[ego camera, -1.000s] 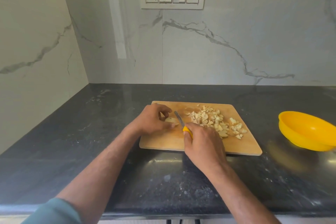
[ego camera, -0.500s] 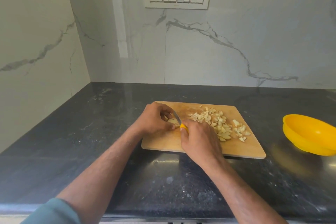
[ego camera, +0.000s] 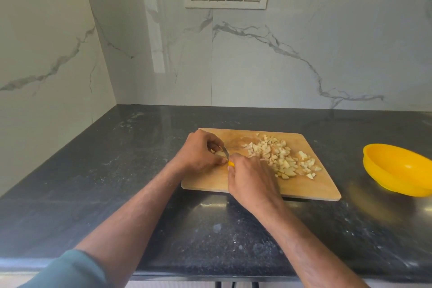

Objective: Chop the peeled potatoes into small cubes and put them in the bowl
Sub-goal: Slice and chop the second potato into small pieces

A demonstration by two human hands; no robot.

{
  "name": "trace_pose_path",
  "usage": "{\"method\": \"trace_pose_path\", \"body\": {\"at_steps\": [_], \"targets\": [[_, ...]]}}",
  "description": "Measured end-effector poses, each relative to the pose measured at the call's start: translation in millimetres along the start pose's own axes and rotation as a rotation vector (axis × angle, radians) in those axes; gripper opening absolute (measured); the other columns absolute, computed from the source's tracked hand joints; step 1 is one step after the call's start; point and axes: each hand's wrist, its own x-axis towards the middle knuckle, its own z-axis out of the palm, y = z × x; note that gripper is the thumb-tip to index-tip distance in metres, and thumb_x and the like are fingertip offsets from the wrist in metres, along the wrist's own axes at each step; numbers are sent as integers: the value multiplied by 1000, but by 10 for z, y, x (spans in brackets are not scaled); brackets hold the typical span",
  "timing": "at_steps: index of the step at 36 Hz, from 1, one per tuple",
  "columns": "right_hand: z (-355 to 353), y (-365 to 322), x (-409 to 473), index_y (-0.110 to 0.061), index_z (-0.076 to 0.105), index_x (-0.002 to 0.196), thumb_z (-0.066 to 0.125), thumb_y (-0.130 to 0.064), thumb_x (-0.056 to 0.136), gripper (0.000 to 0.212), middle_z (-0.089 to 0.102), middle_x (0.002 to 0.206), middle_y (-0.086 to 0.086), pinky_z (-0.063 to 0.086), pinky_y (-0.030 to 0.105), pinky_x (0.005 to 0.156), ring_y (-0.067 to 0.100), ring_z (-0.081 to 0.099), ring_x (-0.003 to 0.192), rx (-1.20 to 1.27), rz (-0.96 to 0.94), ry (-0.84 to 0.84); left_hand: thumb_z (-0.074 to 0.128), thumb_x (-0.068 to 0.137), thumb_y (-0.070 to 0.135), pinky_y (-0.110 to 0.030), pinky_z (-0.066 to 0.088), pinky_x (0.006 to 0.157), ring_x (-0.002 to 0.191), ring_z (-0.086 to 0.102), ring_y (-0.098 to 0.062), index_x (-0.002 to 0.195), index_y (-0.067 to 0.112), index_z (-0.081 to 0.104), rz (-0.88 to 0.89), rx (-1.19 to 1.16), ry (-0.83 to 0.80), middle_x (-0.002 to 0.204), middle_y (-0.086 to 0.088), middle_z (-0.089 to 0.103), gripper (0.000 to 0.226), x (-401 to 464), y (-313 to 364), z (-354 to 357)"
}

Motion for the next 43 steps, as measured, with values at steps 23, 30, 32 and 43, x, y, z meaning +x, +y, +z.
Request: {"method": "trace_pose_path", "body": {"at_steps": [23, 30, 32, 43], "targets": [[-251, 183, -505, -26, 66, 127, 57, -29, 99, 30, 73, 106, -13, 46, 14, 74, 5, 67, 85, 81, -30, 31, 75, 90, 20, -24, 50, 89, 97, 57, -8, 123, 28, 70, 48, 75, -157, 103, 12, 56, 35, -49, 81, -21], [-281, 198, -380, -19, 70, 122, 60, -25, 97, 28, 76, 94, -7, 39, 7, 58, 3, 61, 64, 126, 67, 148, 90, 76, 27, -15, 52, 78, 88, 66, -9, 123, 26, 70, -16, -19, -79, 97, 5, 71, 51, -38, -9, -88], [-234, 156, -290, -19, 71, 121, 59, -26, 98, 27, 75, 88, -6, 26, 7, 50, 0, 48, 54, 123, 66, 136, 92, 73, 26, -9, 49, 70, 84, 65, -8, 120, 23, 71, -20, -32, -67, 93, 6, 71, 51, -43, -22, -102], [6, 16, -33, -24, 70, 120, 56, -30, 99, 26, 76, 93, -2, 32, 20, 55, 19, 68, 77, 90, 42, 97, 95, 66, 17, -33, 59, 81, 81, 71, -16, 101, 19, 76, -2, -56, -13, 83, -1, 74, 40, -17, -15, -102]]}}
